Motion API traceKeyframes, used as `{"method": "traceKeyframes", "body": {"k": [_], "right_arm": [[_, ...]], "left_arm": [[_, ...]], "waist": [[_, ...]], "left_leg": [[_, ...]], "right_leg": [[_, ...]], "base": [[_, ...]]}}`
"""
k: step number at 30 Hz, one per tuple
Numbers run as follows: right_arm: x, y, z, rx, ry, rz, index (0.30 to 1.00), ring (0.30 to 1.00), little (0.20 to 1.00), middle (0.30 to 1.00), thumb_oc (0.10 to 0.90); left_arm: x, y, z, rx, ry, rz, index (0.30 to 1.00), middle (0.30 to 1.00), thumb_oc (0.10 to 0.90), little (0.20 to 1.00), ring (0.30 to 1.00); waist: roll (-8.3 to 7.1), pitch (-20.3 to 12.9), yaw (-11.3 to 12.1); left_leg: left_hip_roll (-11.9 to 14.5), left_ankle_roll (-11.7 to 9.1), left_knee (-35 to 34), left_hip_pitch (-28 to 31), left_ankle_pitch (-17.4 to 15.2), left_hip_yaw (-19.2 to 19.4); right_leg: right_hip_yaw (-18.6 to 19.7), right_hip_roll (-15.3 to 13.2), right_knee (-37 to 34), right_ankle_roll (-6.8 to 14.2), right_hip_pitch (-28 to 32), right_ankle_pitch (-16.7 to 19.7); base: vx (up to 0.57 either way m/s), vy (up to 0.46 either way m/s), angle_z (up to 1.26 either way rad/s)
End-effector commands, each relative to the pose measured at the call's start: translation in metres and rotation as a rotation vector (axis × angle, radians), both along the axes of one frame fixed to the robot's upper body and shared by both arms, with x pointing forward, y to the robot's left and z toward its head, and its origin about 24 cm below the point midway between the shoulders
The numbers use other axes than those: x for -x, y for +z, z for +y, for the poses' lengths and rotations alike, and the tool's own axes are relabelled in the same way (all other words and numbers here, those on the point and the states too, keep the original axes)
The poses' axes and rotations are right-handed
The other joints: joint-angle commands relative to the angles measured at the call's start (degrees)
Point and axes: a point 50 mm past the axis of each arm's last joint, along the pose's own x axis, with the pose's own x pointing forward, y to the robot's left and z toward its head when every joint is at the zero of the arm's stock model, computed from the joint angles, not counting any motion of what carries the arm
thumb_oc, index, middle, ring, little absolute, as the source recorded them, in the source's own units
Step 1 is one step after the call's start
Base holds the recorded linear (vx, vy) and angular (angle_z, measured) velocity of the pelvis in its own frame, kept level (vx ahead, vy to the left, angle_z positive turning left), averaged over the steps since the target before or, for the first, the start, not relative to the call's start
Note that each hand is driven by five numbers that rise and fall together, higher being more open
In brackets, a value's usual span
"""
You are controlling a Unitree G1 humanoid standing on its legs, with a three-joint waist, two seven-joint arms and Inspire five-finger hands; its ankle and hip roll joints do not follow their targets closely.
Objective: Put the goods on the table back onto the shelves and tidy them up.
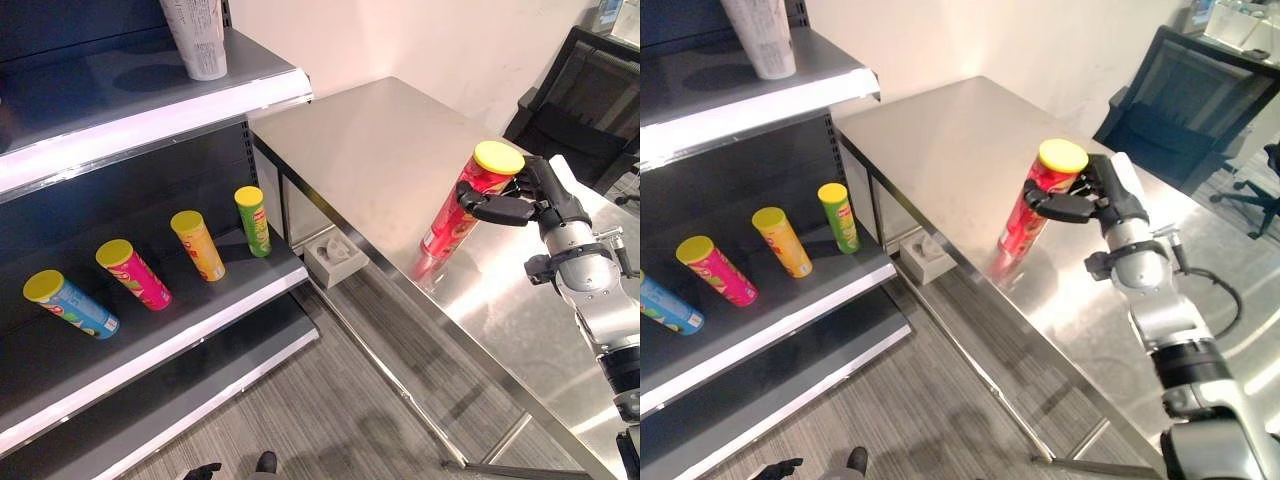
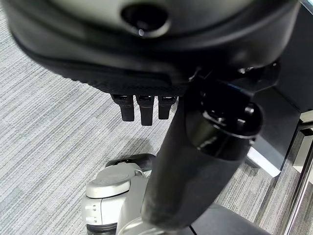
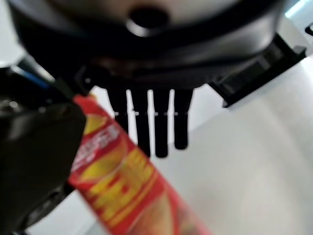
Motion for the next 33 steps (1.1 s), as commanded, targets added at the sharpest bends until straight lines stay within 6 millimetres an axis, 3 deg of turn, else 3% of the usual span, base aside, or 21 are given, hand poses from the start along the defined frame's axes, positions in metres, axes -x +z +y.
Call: {"method": "traceKeyframes", "body": {"k": [1, 12, 18, 24, 26, 29, 30, 31, 33], "right_arm": [[0.003, 0.084, 0.000, 0.131, 0.001, -0.265, 0.300, 0.300, 0.300, 0.300, 0.400], [0.019, 0.107, 0.001, 0.054, 0.039, -0.410, 0.300, 0.300, 0.300, 0.300, 0.400], [0.038, 0.129, 0.011, 0.027, 0.124, -0.540, 0.300, 0.300, 0.300, 0.300, 0.400], [0.055, 0.149, 0.033, -0.027, 0.288, -0.660, 0.300, 0.300, 0.300, 0.300, 0.400], [0.056, 0.151, 0.036, -0.031, 0.305, -0.668, 0.300, 0.300, 0.300, 0.300, 0.400], [0.064, 0.158, 0.045, -0.037, 0.374, -0.708, 0.300, 0.300, 0.300, 0.300, 0.400], [0.069, 0.161, 0.046, -0.032, 0.384, -0.729, 0.300, 0.300, 0.300, 0.300, 0.400], [0.070, 0.162, 0.048, -0.027, 0.398, -0.732, 0.300, 0.300, 0.300, 0.300, 0.400], [0.071, 0.164, 0.055, -0.029, 0.434, -0.738, 0.300, 0.300, 0.300, 0.300, 0.400]], "left_arm": [[-0.010, 0.005, 0.006, -0.053, -0.107, -0.014, 0.900, 0.900, 0.800, 0.900, 0.900], [-0.012, 0.008, 0.014, -0.057, -0.066, -0.031, 0.900, 0.900, 0.800, 0.900, 0.900], [-0.010, 0.010, 0.019, -0.052, -0.028, -0.034, 0.900, 0.900, 0.800, 0.900, 0.900], [-0.006, 0.009, 0.020, -0.028, 0.014, -0.034, 0.900, 0.900, 0.800, 0.900, 0.900], [-0.006, 0.009, 0.019, -0.021, 0.016, -0.034, 0.900, 0.900, 0.800, 0.900, 0.900], [-0.011, 0.010, 0.019, -0.015, 0.038, -0.054, 0.900, 0.900, 0.800, 0.900, 0.900], [-0.016, 0.011, 0.018, -0.015, 0.034, -0.068, 0.900, 0.900, 0.800, 0.900, 0.900], [-0.018, 0.012, 0.019, -0.013, 0.039, -0.078, 0.900, 0.900, 0.800, 0.900, 0.900], [-0.018, 0.013, 0.020, -0.012, 0.046, -0.085, 0.900, 0.900, 0.800, 0.900, 0.900]], "waist": [[-1.74, -3.3, 2.4], [-1.18, -4.1, 2.5], [-0.59, -4.6, 2.8], [0.97, -4.2, 4.4], [1.18, -4.1, 4.5], [2.42, -2.5, 5.7], [2.36, -1.6, 5.7], [2.02, -1.3, 5.4], [1.90, -0.8, 5.8]], "left_leg": [[1.3, 0.3, 0.1, 0.4, -4.0, 1.8], [1.7, -0.1, 0.1, 0.8, -3.8, 1.3], [3.9, -1.8, 0.1, 0.8, -2.7, 0.5], [8.5, -5.1, 1.4, -0.4, 1.0, -2.0], [9.0, -5.4, 1.7, -1.1, 1.8, -2.8], [10.9, -7.7, 2.1, -5.0, 7.4, -5.0], [11.1, -7.3, 2.5, -7.2, 9.2, -3.1], [11.6, -7.1, 2.9, -7.5, 8.6, -0.5], [11.1, -6.1, 6.5, -8.2, 6.9, 2.2]], "right_leg": [[-1.2, -4.1, 0.5, 4.2, 2.0, -0.9], [-1.0, -3.6, 0.5, 3.8, 2.5, -1.7], [-1.2, -1.4, 0.7, 2.5, 3.5, -4.1], [-1.1, 4.1, 0.5, -1.0, 4.6, -8.6], [-1.4, 4.8, 0.5, -1.3, 4.6, -8.9], [-3.3, 6.7, 0.5, -2.4, 4.8, -10.6], [-5.1, 6.5, 0.5, -2.6, 4.9, -10.6], [-5.1, 6.8, 0.5, -2.6, 5.3, -11.9], [-6.3, 6.2, 0.5, -2.6, 4.3, -11.0]], "base": [[0.00, 0.000, 0.00], [-0.01, -0.012, 0.00], [-0.03, -0.122, 0.11], [-0.09, -0.231, 0.08], [-0.08, -0.158, 0.13], [-0.19, -0.183, 0.30], [-0.18, -0.161, 0.60], [-0.18, -0.174, 0.78], [-0.20, -0.088, 1.17]]}}
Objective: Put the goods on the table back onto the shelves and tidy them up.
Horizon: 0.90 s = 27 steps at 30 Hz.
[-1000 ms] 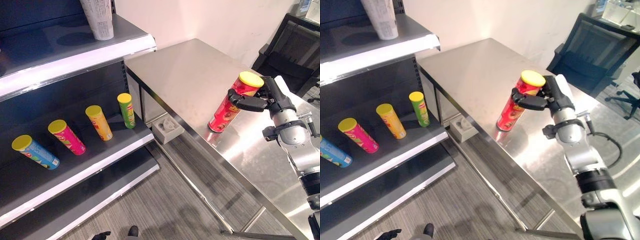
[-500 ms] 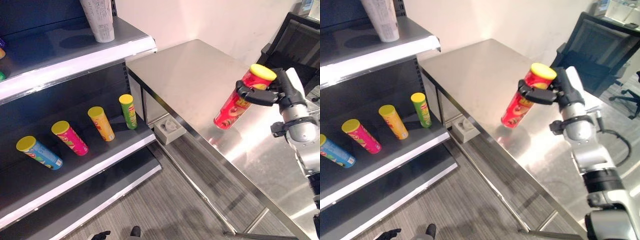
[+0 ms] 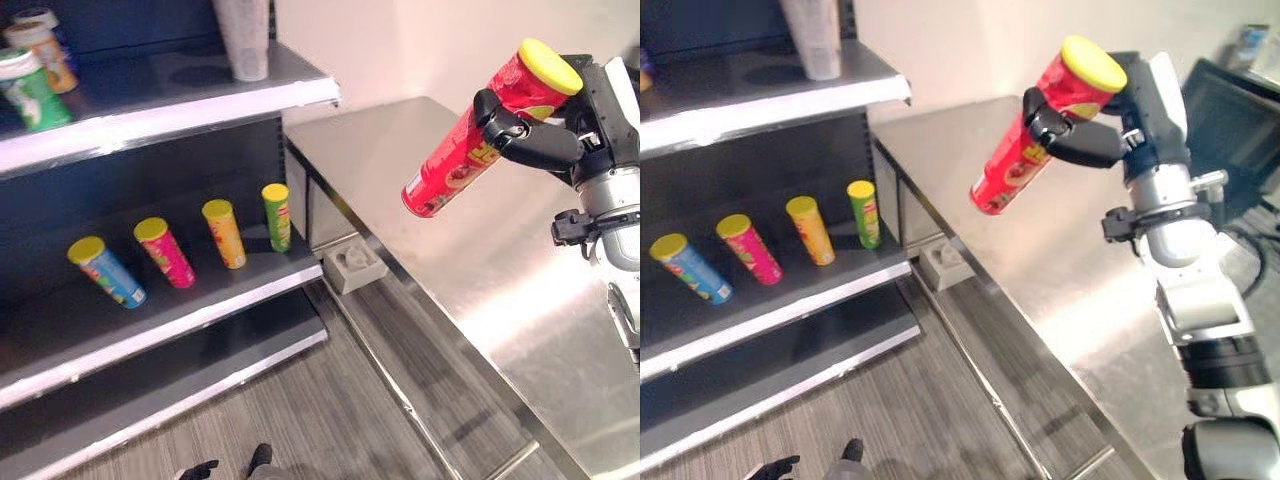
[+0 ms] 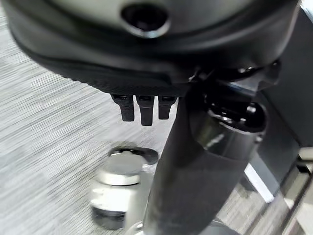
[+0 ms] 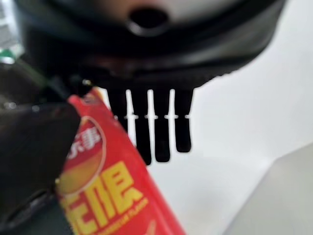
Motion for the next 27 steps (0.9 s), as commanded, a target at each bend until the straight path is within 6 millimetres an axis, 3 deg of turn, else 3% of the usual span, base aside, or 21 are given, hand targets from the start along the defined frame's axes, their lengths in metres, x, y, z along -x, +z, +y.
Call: {"method": "traceKeyframes", "body": {"k": [1, 5, 8, 11, 12, 14, 16, 17, 20, 21, 22, 23, 24, 26, 27], "right_arm": [[0.033, 0.071, 0.027, -0.001, 0.179, -0.356, 0.300, 0.300, 0.300, 0.300, 0.400], [0.031, 0.066, 0.037, -0.008, 0.243, -0.334, 0.300, 0.300, 0.300, 0.300, 0.400], [0.028, 0.057, 0.045, 0.038, 0.270, -0.276, 0.300, 0.300, 0.300, 0.300, 0.400], [0.026, 0.051, 0.049, 0.056, 0.284, -0.241, 0.300, 0.300, 0.300, 0.300, 0.400], [0.027, 0.047, 0.048, 0.045, 0.291, -0.226, 0.300, 0.300, 0.300, 0.300, 0.400], [0.026, 0.038, 0.049, 0.033, 0.291, -0.208, 0.300, 0.300, 0.300, 0.300, 0.400], [0.027, 0.031, 0.050, 0.019, 0.289, -0.209, 0.300, 0.300, 0.300, 0.300, 0.400], [0.027, 0.025, 0.056, 0.049, 0.286, -0.205, 0.300, 0.300, 0.300, 0.300, 0.400], [0.027, 0.021, 0.067, 0.113, 0.292, -0.201, 0.300, 0.300, 0.300, 0.300, 0.400], [0.030, 0.018, 0.075, 0.158, 0.314, -0.198, 0.300, 0.300, 0.300, 0.300, 0.400], [0.030, 0.018, 0.075, 0.159, 0.315, -0.199, 0.300, 0.300, 0.300, 0.300, 0.400], [0.032, 0.016, 0.078, 0.160, 0.337, -0.191, 0.300, 0.300, 0.300, 0.300, 0.400], [0.034, 0.015, 0.078, 0.166, 0.348, -0.191, 0.300, 0.300, 0.300, 0.300, 0.400], [0.037, 0.012, 0.081, 0.185, 0.370, -0.178, 0.300, 0.300, 0.300, 0.300, 0.400], [0.039, 0.010, 0.081, 0.217, 0.373, -0.164, 0.300, 0.300, 0.300, 0.300, 0.400]], "left_arm": [[-0.007, 0.011, 0.021, -0.054, -0.036, -0.035, 0.900, 0.900, 0.800, 0.900, 0.900], [-0.004, 0.011, 0.021, -0.057, -0.040, -0.026, 0.900, 0.900, 0.800, 0.900, 0.900], [-0.007, 0.012, 0.022, -0.075, -0.078, -0.029, 0.900, 0.900, 0.800, 0.900, 0.900], [-0.007, 0.012, 0.020, -0.073, -0.079, -0.035, 0.900, 0.900, 0.800, 0.900, 0.900], [-0.013, 0.013, 0.015, -0.052, -0.094, -0.054, 0.900, 0.900, 0.800, 0.900, 0.900], [-0.021, 0.014, 0.011, -0.054, -0.139, -0.066, 0.900, 0.900, 0.800, 0.900, 0.900], [-0.023, 0.014, 0.009, -0.058, -0.156, -0.067, 0.900, 0.900, 0.800, 0.900, 0.900], [-0.026, 0.015, 0.009, -0.076, -0.202, -0.067, 0.900, 0.900, 0.800, 0.900, 0.900], [-0.028, 0.018, 0.013, -0.101, -0.264, -0.067, 0.900, 0.900, 0.800, 0.900, 0.900], [-0.027, 0.019, 0.020, -0.128, -0.269, -0.053, 0.900, 0.900, 0.800, 0.900, 0.900], [-0.027, 0.019, 0.020, -0.128, -0.267, -0.054, 0.900, 0.900, 0.800, 0.900, 0.900], [-0.024, 0.020, 0.026, -0.144, -0.247, -0.044, 0.900, 0.900, 0.800, 0.900, 0.900], [-0.024, 0.021, 0.028, -0.151, -0.246, -0.044, 0.900, 0.900, 0.800, 0.900, 0.900], [-0.022, 0.021, 0.031, -0.162, -0.241, -0.035, 0.900, 0.900, 0.800, 0.900, 0.900], [-0.020, 0.021, 0.032, -0.167, -0.246, -0.025, 0.900, 0.900, 0.800, 0.900, 0.900]], "waist": [[-3.58, -2.3, 3.4], [-3.90, -2.9, 2.1], [-3.46, -4.4, -0.3], [-2.68, -5.1, -1.5], [-1.94, -5.5, -2.5], [-1.06, -5.6, -3.0], [-1.05, -5.4, -3.1], [-1.12, -4.9, -2.9], [-2.18, -4.3, -2.0], [-2.24, -3.0, -2.5], [-2.35, -3.0, -2.4], [-2.33, -2.4, -2.9], [-2.48, -2.0, -3.3], [-2.35, -1.9, -3.9], [-3.24, -2.0, -3.7]], "left_leg": [[4.2, -0.5, 4.7, -0.4, -2.0, 7.3], [5.2, 1.2, 11.9, 3.9, -7.0, 11.7], [6.9, 0.4, 14.5, 10.4, -8.2, 16.2], [4.7, 0.3, 11.5, 13.4, -10.0, 15.4], [3.4, 1.0, 5.7, 15.1, -13.2, 16.8], [1.7, 1.9, -0.5, 15.9, -14.3, 17.7], [0.2, 2.5, -2.9, 16.1, -13.9, 17.1], [-2.3, 3.8, -3.6, 15.2, -14.9, 16.2], [-6.1, 5.3, -3.7, 13.5, -15.5, 15.1], [-6.7, 6.2, -3.7, 12.6, -14.9, 13.9], [-6.8, 6.3, -3.7, 12.7, -14.9, 14.1], [-7.6, 7.4, -3.7, 11.9, -14.4, 13.1], [-8.4, 8.3, -3.7, 10.7, -12.7, 12.7], [-8.5, 9.4, -3.2, 9.6, -11.2, 11.2], [-9.3, 9.7, -2.6, 8.2, -10.5, 10.0]], "right_leg": [[1.3, -4.1, 0.9, 2.0, 0.2, -5.4], [-1.4, -6.1, 0.9, 2.0, -2.7, -3.1], [-5.1, -8.4, 1.1, 2.8, -5.2, -0.4], [-6.0, -9.7, 1.3, 3.9, -6.9, 1.8], [-7.8, -11.7, 1.6, 5.1, -8.3, 4.5], [-8.8, -14.1, 1.8, 6.9, -9.7, 7.7], [-8.7, -15.8, 1.8, 8.3, -10.9, 9.8], [-8.4, -18.1, 1.8, 10.0, -11.8, 12.8], [-7.0, -20.9, 1.9, 10.9, -12.6, 14.3], [-2.3, -20.8, 4.3, 10.8, -13.5, 13.3], [-1.8, -21.1, 5.0, 10.8, -14.0, 12.9], [3.2, -19.6, 9.7, 10.0, -13.7, 8.9], [4.7, -18.1, 12.2, 8.3, -13.5, 6.7], [10.0, -13.5, 18.2, 6.7, -13.5, 0.8], [13.9, -8.3, 17.3, 5.2, -11.4, -3.6]], "base": [[-0.23, -0.012, 1.01], [-0.22, 0.030, 0.24], [-0.24, 0.161, 0.66], [-0.21, 0.223, 0.94], [-0.26, 0.290, 0.55], [-0.26, 0.318, 0.79], [-0.20, 0.288, 0.95], [-0.23, 0.320, 0.51], [-0.28, 0.274, 0.43], [-0.29, 0.216, 0.05], [-0.25, 0.198, -0.07], [-0.23, 0.157, -0.17], [-0.28, 0.183, 0.02], [-0.18, 0.058, 0.26], [-0.11, -0.016, 0.40]]}}
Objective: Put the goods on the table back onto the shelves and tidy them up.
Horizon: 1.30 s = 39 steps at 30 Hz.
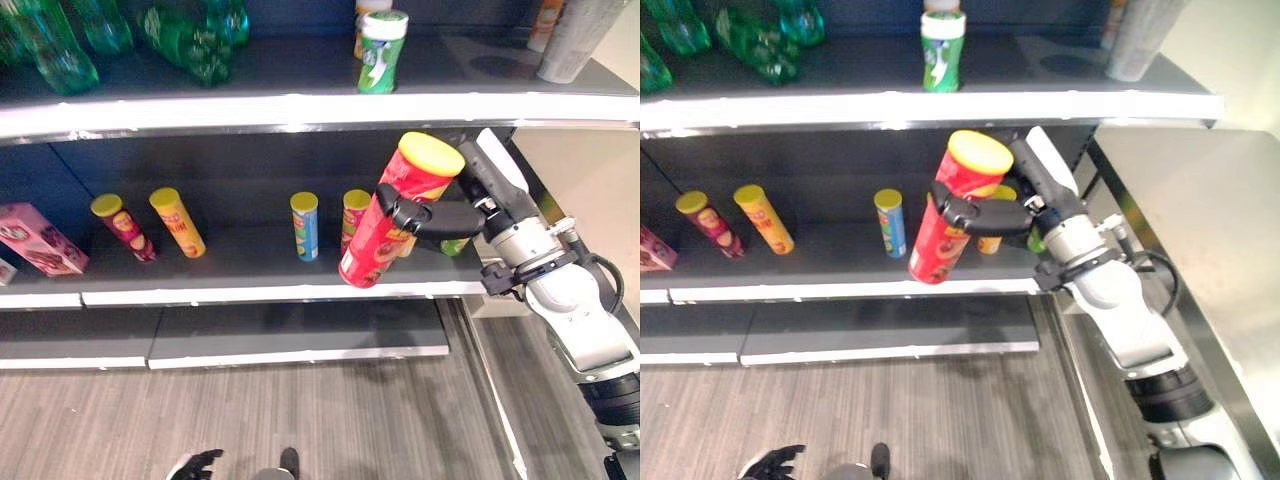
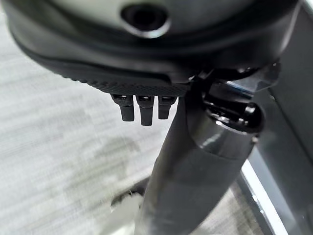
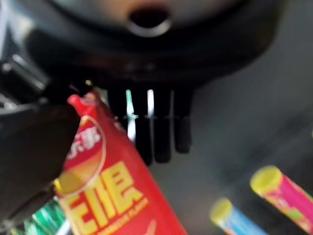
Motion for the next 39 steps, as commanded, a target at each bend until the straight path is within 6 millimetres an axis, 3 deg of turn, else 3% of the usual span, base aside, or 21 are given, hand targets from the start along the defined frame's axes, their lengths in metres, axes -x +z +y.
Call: {"method": "traceKeyframes", "body": {"k": [1, 2, 3, 6, 10, 12, 13, 17, 20, 22, 24, 26, 27, 28, 29, 30, 31, 34, 36, 39], "right_arm": [[0.033, 0.076, 0.017, 0.021, 0.135, -0.375, 0.300, 0.300, 0.300, 0.300, 0.400], [0.034, 0.078, 0.022, 0.027, 0.165, -0.375, 0.300, 0.300, 0.300, 0.300, 0.400], [0.035, 0.077, 0.025, 0.013, 0.191, -0.369, 0.300, 0.300, 0.300, 0.300, 0.400], [0.035, 0.073, 0.031, 0.007, 0.227, -0.345, 0.300, 0.300, 0.300, 0.300, 0.400], [0.036, 0.071, 0.032, 0.028, 0.233, -0.331, 0.300, 0.300, 0.300, 0.300, 0.400], [0.035, 0.066, 0.034, 0.074, 0.226, -0.317, 0.300, 0.300, 0.300, 0.300, 0.400], [0.035, 0.066, 0.034, 0.074, 0.226, -0.317, 0.300, 0.300, 0.300, 0.300, 0.400], [0.033, 0.060, 0.037, 0.066, 0.240, -0.296, 0.300, 0.300, 0.300, 0.300, 0.400], [0.031, 0.059, 0.033, 0.069, 0.209, -0.297, 0.300, 0.300, 0.300, 0.300, 0.400], [0.031, 0.055, 0.024, 0.055, 0.158, -0.289, 0.300, 0.300, 0.300, 0.300, 0.400], [0.032, 0.047, 0.014, 0.018, 0.107, -0.275, 0.300, 0.300, 0.300, 0.300, 0.400], [0.033, 0.040, 0.009, 0.015, 0.056, -0.271, 0.300, 0.300, 0.300, 0.300, 0.400], [0.033, 0.038, 0.008, 0.008, 0.042, -0.269, 0.300, 0.300, 0.300, 0.300, 0.400], [0.033, 0.033, 0.008, 0.002, 0.024, -0.269, 0.300, 0.300, 0.300, 0.300, 0.400], [0.033, 0.033, 0.008, 0.001, 0.023, -0.269, 0.300, 0.300, 0.300, 0.300, 0.400], [0.032, 0.031, 0.013, 0.001, 0.033, -0.272, 0.300, 0.300, 0.300, 0.300, 0.400], [0.032, 0.031, 0.016, 0.009, 0.036, -0.274, 0.300, 0.300, 0.300, 0.300, 0.400], [0.031, 0.026, 0.018, 0.012, 0.039, -0.253, 0.300, 0.300, 0.300, 0.300, 0.400], [0.032, 0.025, 0.017, 0.022, 0.036, -0.247, 0.300, 0.300, 0.300, 0.300, 0.400], [0.030, 0.025, 0.019, 0.019, 0.051, -0.242, 0.300, 0.300, 0.300, 0.300, 0.400]], "left_arm": [[0.005, 0.005, 0.010, -0.054, -0.049, -0.006, 0.900, 0.900, 0.800, 0.900, 0.900], [0.006, 0.004, 0.007, -0.034, -0.044, -0.016, 0.900, 0.900, 0.800, 0.900, 0.900], [0.006, 0.003, 0.005, -0.023, -0.022, -0.021, 0.900, 0.900, 0.800, 0.900, 0.900], [0.007, 0.001, -0.001, 0.010, 0.032, -0.041, 0.900, 0.900, 0.800, 0.900, 0.900], [-0.005, 0.002, -0.013, 0.041, 0.018, -0.082, 0.900, 0.900, 0.800, 0.900, 0.900], [-0.014, 0.004, -0.020, 0.061, 0.018, -0.117, 0.900, 0.900, 0.800, 0.900, 0.900], [-0.014, 0.004, -0.020, 0.061, 0.018, -0.117, 0.900, 0.900, 0.800, 0.900, 0.900], [-0.012, 0.004, -0.017, 0.048, 0.044, -0.121, 0.900, 0.900, 0.800, 0.900, 0.900], [-0.010, 0.004, -0.016, 0.046, 0.055, -0.123, 0.900, 0.900, 0.800, 0.900, 0.900], [-0.011, 0.004, -0.017, 0.045, 0.041, -0.121, 0.900, 0.900, 0.800, 0.900, 0.900], [-0.010, 0.003, -0.018, 0.035, 0.003, -0.107, 0.900, 0.900, 0.800, 0.900, 0.900], [-0.014, 0.005, -0.019, 0.020, -0.053, -0.098, 0.900, 0.900, 0.800, 0.900, 0.900], [-0.016, 0.006, -0.018, 0.011, -0.069, -0.100, 0.900, 0.900, 0.800, 0.900, 0.900], [-0.020, 0.010, -0.013, -0.014, -0.100, -0.107, 0.900, 0.900, 0.800, 0.900, 0.900], [-0.020, 0.010, -0.012, -0.015, -0.100, -0.107, 0.900, 0.900, 0.800, 0.900, 0.900], [-0.021, 0.013, -0.005, -0.038, -0.103, -0.109, 0.900, 0.900, 0.800, 0.900, 0.900], [-0.019, 0.015, 0.000, -0.051, -0.089, -0.110, 0.900, 0.900, 0.800, 0.900, 0.900], [-0.018, 0.018, 0.008, -0.070, -0.074, -0.114, 0.900, 0.900, 0.800, 0.900, 0.900], [-0.019, 0.020, 0.011, -0.076, -0.072, -0.115, 0.900, 0.900, 0.800, 0.900, 0.900], [-0.019, 0.020, 0.010, -0.072, -0.063, -0.123, 0.900, 0.900, 0.800, 0.900, 0.900]], "waist": [[0.23, -3.1, 0.7], [-1.46, -3.4, 1.3], [-1.84, -3.8, 1.4], [-2.01, -4.6, 1.7], [-2.10, -3.9, 1.4], [-1.86, -2.8, 0.9], [-1.86, -2.8, 0.9], [-2.16, -2.5, 0.7], [-1.31, -2.7, 0.0], [0.23, -3.3, -0.9], [2.06, -4.5, -1.4], [2.18, -5.2, -1.4], [1.94, -5.3, -1.4], [1.67, -5.1, -1.5], [1.35, -5.0, -1.4], [1.32, -4.6, -1.1], [1.32, -4.2, -0.8], [1.32, -3.2, -0.9], [1.61, -2.6, -1.7], [1.63, -1.8, -1.9]], "left_leg": [[2.1, -2.4, -2.4, 4.1, -4.7, -2.4], [0.8, -2.7, -2.2, 3.7, -4.8, -4.2], [0.7, -2.9, -2.3, 3.5, -4.6, -4.9], [1.0, -3.4, -2.5, 3.1, -4.0, -5.3], [1.4, -4.2, 2.2, -0.4, -4.3, -7.2], [4.3, -5.7, 4.6, -3.5, -3.5, -5.8], [4.3, -5.7, 4.6, -3.5, -3.5, -5.8], [10.8, -7.4, 2.7, -4.0, -0.2, -7.6], [16.0, -8.7, -1.6, -3.9, 3.5, -7.6], [17.7, -9.8, -3.5, -3.8, 4.6, -6.4], [16.8, -11.2, -3.7, -3.7, 3.6, -6.2], [14.3, -10.9, -3.7, -3.0, 2.3, -6.3], [12.7, -10.3, -3.4, -2.6, 1.4, -6.1], [9.2, -8.3, -3.4, -1.0, -1.0, -5.2], [8.8, -8.1, -3.3, -0.9, -1.1, -5.0], [6.7, -6.2, -3.5, 0.7, -2.6, -3.2], [5.8, -5.3, -3.7, 1.4, -3.3, -1.8], [4.9, -4.5, -3.7, 2.5, -4.1, -0.6], [4.4, -3.9, -3.7, 2.9, -4.1, -0.4], [4.0, -4.0, -3.7, 3.3, -4.6, 0.1]], "right_leg": [[7.0, 8.0, 1.0, -0.4, -3.0, -4.2], [10.1, 11.2, -5.4, -2.2, 0.1, -4.9], [10.8, 12.1, -8.6, -2.5, 1.2, -4.0], [12.5, 13.5, -11.9, -2.6, 1.8, -2.4], [10.7, 13.7, -15.0, -2.9, 3.7, -2.2], [7.9, 12.4, -15.0, -2.9, 4.0, -2.1], [7.9, 12.4, -15.0, -2.9, 4.0, -2.1], [8.0, 10.2, -15.0, -1.9, 3.4, -1.5], [8.0, 8.9, -14.6, -0.9, 2.9, -2.0], [7.7, 8.1, -14.2, -0.2, 3.3, -2.4], [7.3, 6.6, -13.9, 0.5, 3.8, -1.7], [6.5, 3.0, -13.4, 1.7, 4.5, -0.4], [6.6, 1.2, -12.8, 2.3, 4.6, 0.1], [6.8, -2.4, -10.2, 3.0, 4.0, 1.6], [7.1, -2.8, -9.8, 3.2, 3.8, 1.5], [6.5, -5.8, -6.4, 3.2, 2.0, 3.2], [5.3, -7.0, -4.4, 2.8, 1.0, 3.7], [5.3, -7.3, 0.4, 2.4, -0.9, 3.8], [7.5, -4.3, 0.8, 1.7, -2.8, 3.1], [7.1, -1.3, -2.2, 1.8, -4.0, 2.6]], "base": [[-0.04, -0.146, 0.43], [0.04, -0.155, 0.28], [0.03, -0.152, 0.39], [0.01, -0.103, 0.35], [-0.03, -0.071, 0.25], [-0.08, 0.086, 0.97], [0.01, 0.131, 0.70], [0.01, 0.181, 0.00], [0.03, 0.285, -0.01], [0.10, 0.366, 0.16], [0.14, 0.413, 0.21], [0.15, 0.434, 0.35], [0.15, 0.532, 0.50], [0.10, 0.401, 0.40], [0.08, 0.496, 0.22], [0.01, 0.353, 0.07], [0.01, 0.419, -0.14], [0.01, 0.155, -0.59], [0.02, 0.147, -0.27], [0.02, 0.013, -0.06]]}}
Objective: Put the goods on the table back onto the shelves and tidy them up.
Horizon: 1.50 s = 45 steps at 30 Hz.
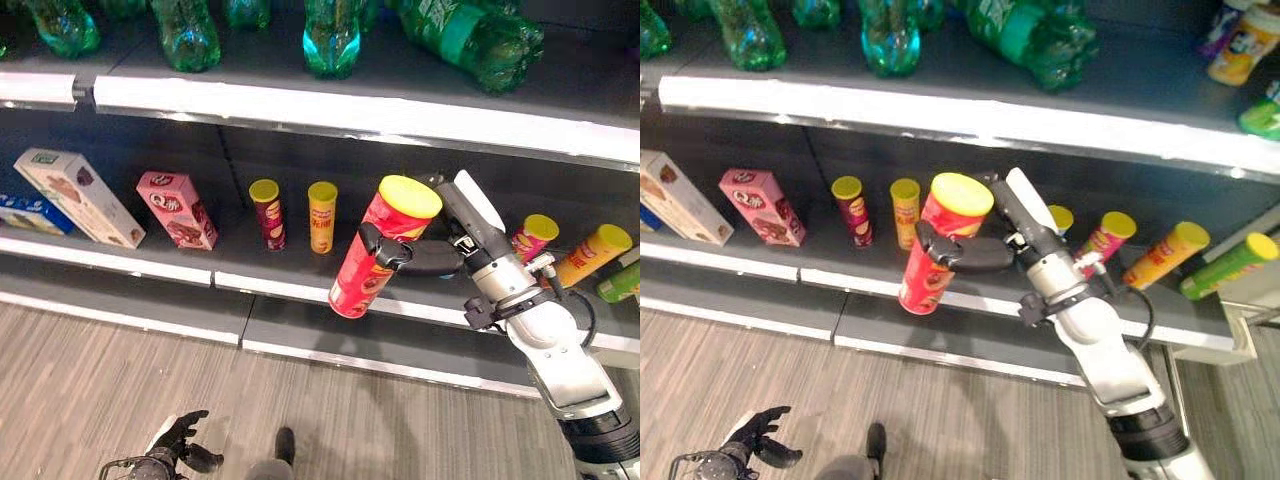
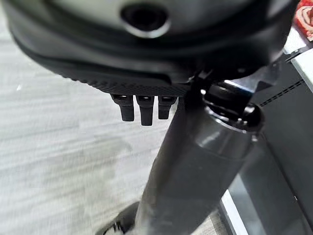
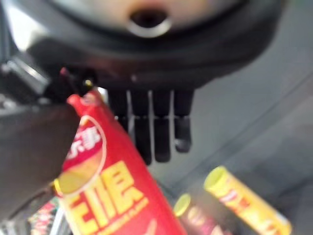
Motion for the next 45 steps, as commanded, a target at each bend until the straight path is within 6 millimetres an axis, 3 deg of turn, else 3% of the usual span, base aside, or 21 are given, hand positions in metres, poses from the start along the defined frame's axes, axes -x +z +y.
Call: {"method": "traceKeyframes", "body": {"k": [1, 3, 4, 6, 15, 16, 20, 23, 25, 35, 45], "right_arm": [[0.010, 0.057, 0.004, 0.013, 0.049, -0.276, 0.300, 0.300, 0.300, 0.300, 0.400], [0.009, 0.054, 0.005, 0.024, 0.052, -0.262, 0.300, 0.300, 0.300, 0.300, 0.400], [0.008, 0.047, 0.002, 0.064, 0.028, -0.235, 0.300, 0.300, 0.300, 0.300, 0.400], [0.006, 0.042, -0.001, 0.102, -0.002, -0.223, 0.300, 0.300, 0.300, 0.300, 0.400], [-0.003, 0.015, -0.008, 0.147, -0.149, -0.201, 0.300, 0.300, 0.300, 0.300, 0.400], [-0.007, 0.005, -0.009, 0.144, -0.202, -0.195, 0.300, 0.300, 0.300, 0.300, 0.400], [-0.011, 0.000, -0.009, 0.187, -0.260, -0.222, 0.300, 0.300, 0.300, 0.300, 0.400], [-0.015, -0.006, -0.014, 0.210, -0.358, -0.270, 0.300, 0.300, 0.300, 0.300, 0.400], [-0.023, -0.018, -0.026, 0.317, -0.513, -0.329, 0.300, 0.300, 0.300, 0.300, 0.400], [-0.037, -0.024, -0.038, 0.378, -0.634, -0.356, 0.300, 0.300, 0.300, 0.300, 0.400], [-0.056, -0.006, -0.040, 0.239, -0.732, -0.422, 0.300, 0.300, 0.300, 0.300, 0.400]], "left_arm": [[0.007, -0.001, -0.002, -0.011, -0.042, 0.004, 0.900, 0.900, 0.800, 0.900, 0.900], [0.008, -0.002, -0.004, 0.011, -0.020, -0.007, 0.900, 0.900, 0.800, 0.900, 0.900], [0.014, -0.007, -0.011, 0.048, 0.024, 0.000, 0.900, 0.900, 0.800, 0.900, 0.900], [0.018, -0.010, -0.016, 0.063, 0.027, 0.008, 0.900, 0.900, 0.800, 0.900, 0.900], [0.023, -0.016, -0.027, 0.071, 0.020, 0.029, 0.900, 0.900, 0.800, 0.900, 0.900], [0.024, -0.016, -0.028, 0.064, 0.023, 0.027, 0.900, 0.900, 0.800, 0.900, 0.900], [0.028, -0.017, -0.027, 0.059, 0.033, 0.035, 0.900, 0.900, 0.800, 0.900, 0.900], [0.032, -0.019, -0.028, 0.046, 0.039, 0.045, 0.900, 0.900, 0.800, 0.900, 0.900], [0.033, -0.020, -0.031, 0.024, 0.033, 0.033, 0.900, 0.900, 0.800, 0.900, 0.900], [0.023, -0.017, -0.032, -0.001, -0.011, 0.003, 0.900, 0.900, 0.800, 0.900, 0.900], [0.011, -0.014, -0.038, 0.003, -0.042, -0.035, 0.900, 0.900, 0.800, 0.900, 0.900]], "waist": [[0.42, -4.4, 0.1], [-0.24, -4.6, 0.2], [-0.97, -5.9, 0.5], [-0.98, -6.2, 0.5], [-0.55, -6.1, 0.7], [-0.24, -5.7, 1.4], [-0.02, -5.4, 2.0], [0.22, -5.4, 2.5], [0.42, -5.4, 3.1], [1.14, -4.5, 3.5], [2.62, -2.1, 4.8]], "left_leg": [[1.3, -3.6, 0.1, 1.1, -6.8, -0.3], [1.0, -3.6, 0.1, 0.9, -6.3, -0.9], [1.4, -4.0, 0.1, 0.9, -6.1, -1.1], [1.9, -4.2, 0.1, 0.9, -6.0, -1.5], [2.6, -4.5, 0.1, 0.5, -6.1, -3.3], [2.6, -4.4, 0.1, 0.2, -6.1, -3.7], [2.5, -4.3, 0.1, -0.1, -6.0, -4.4], [2.4, -4.2, 0.1, -0.4, -6.0, -4.7], [2.3, -4.2, 0.1, -0.5, -6.1, -5.2], [2.0, -4.1, 0.1, -1.7, -5.9, -6.0], [1.7, -4.2, 0.1, -4.6, -5.1, -6.8]], "right_leg": [[0.2, 6.1, -6.4, -1.3, -1.7, -2.7], [2.8, 7.2, -10.2, -0.8, -0.5, -1.9], [2.4, 7.7, -12.7, -0.5, 1.4, -1.0], [1.6, 8.0, -13.7, -0.5, 2.6, -0.9], [-0.5, 8.3, -14.4, -0.5, 4.3, -1.6], [-0.8, 8.2, -14.3, -0.5, 4.6, -2.0], [-1.4, 8.0, -14.1, -0.6, 4.8, -2.3], [-1.9, 7.8, -14.2, -0.5, 5.1, -2.4], [-2.5, 7.6, -14.3, -0.3, 5.6, -2.5], [-3.3, 7.1, -14.0, 0.0, 5.0, -2.4], [-4.0, 7.0, -14.3, 0.1, 2.9, -2.0]], "base": [[0.03, -0.062, -0.02], [0.11, -0.089, 0.10], [0.17, -0.123, 0.08], [0.12, -0.093, 0.01], [0.05, -0.039, 0.15], [0.05, -0.016, 0.14], [0.03, -0.012, 0.13], [0.02, -0.018, 0.19], [0.04, -0.023, 0.19], [0.01, -0.011, 0.09], [-0.02, 0.002, 0.01]]}}
